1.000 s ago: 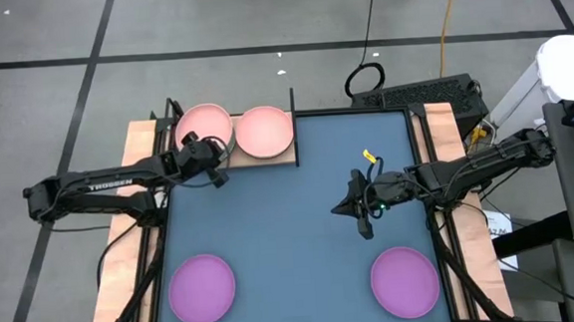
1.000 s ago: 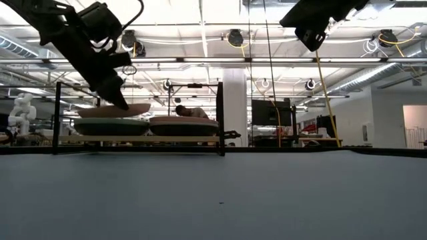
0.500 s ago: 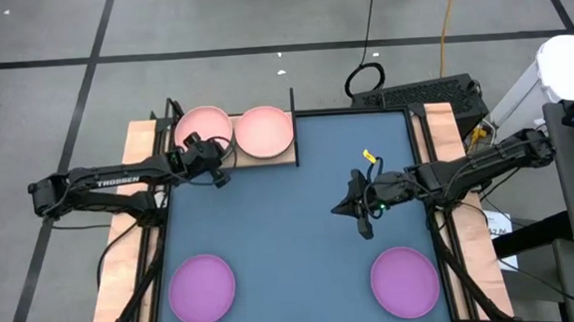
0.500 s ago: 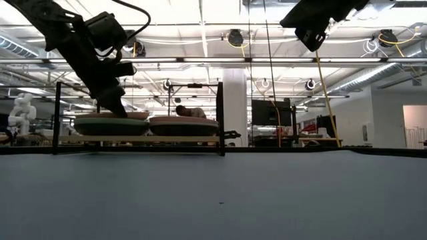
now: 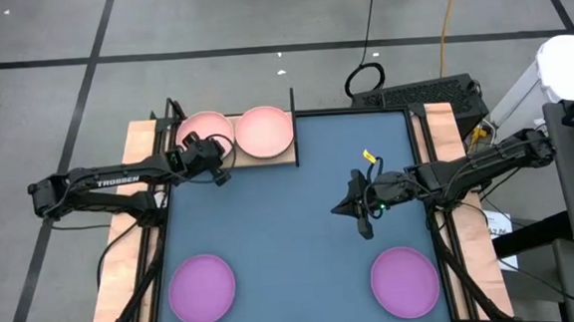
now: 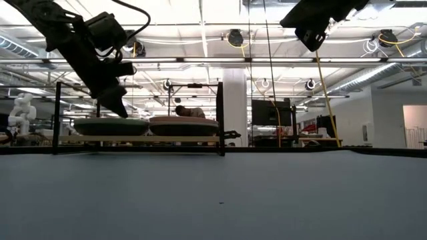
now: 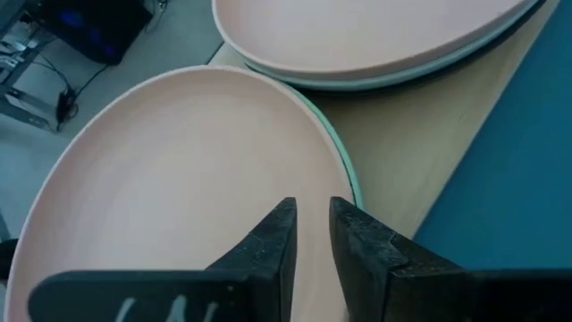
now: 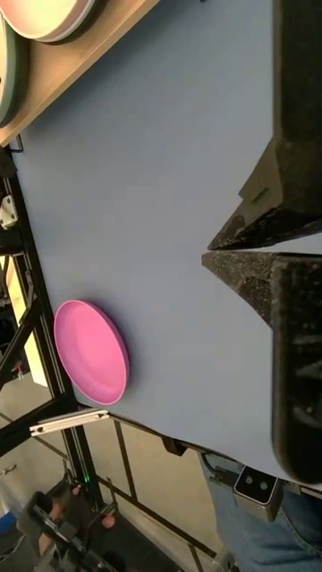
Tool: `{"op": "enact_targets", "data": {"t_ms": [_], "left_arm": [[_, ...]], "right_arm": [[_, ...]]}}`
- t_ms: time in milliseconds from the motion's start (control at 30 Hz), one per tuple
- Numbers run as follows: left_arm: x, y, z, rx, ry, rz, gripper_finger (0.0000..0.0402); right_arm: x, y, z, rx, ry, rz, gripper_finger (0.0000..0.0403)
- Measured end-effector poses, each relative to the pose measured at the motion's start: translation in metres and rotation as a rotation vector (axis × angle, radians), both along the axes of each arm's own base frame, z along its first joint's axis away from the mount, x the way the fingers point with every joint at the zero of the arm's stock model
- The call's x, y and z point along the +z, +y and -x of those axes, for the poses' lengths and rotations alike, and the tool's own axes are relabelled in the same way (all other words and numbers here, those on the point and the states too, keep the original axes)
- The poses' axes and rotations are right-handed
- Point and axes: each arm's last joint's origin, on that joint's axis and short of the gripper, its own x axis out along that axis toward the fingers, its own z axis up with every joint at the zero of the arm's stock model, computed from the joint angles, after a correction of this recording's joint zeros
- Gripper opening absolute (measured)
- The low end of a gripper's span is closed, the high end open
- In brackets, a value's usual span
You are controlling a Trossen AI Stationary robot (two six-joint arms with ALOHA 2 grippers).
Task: Place and stack plates onto a shelf
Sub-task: Stack the light pink plate on top of the light green plate on the shelf
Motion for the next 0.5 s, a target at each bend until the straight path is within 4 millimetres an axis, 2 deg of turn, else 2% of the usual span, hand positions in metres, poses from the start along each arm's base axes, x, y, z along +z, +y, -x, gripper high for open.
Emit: {"op": "enact_targets", "data": {"t_ms": [500], "left_arm": [[0.0067, 0.0021, -0.0047, 0.046, -0.107, -0.029, 0.0079]], "right_arm": [[0.0000, 0.0000, 0.0000, 0.007, -0.001, 0.013, 0.0000]]}}
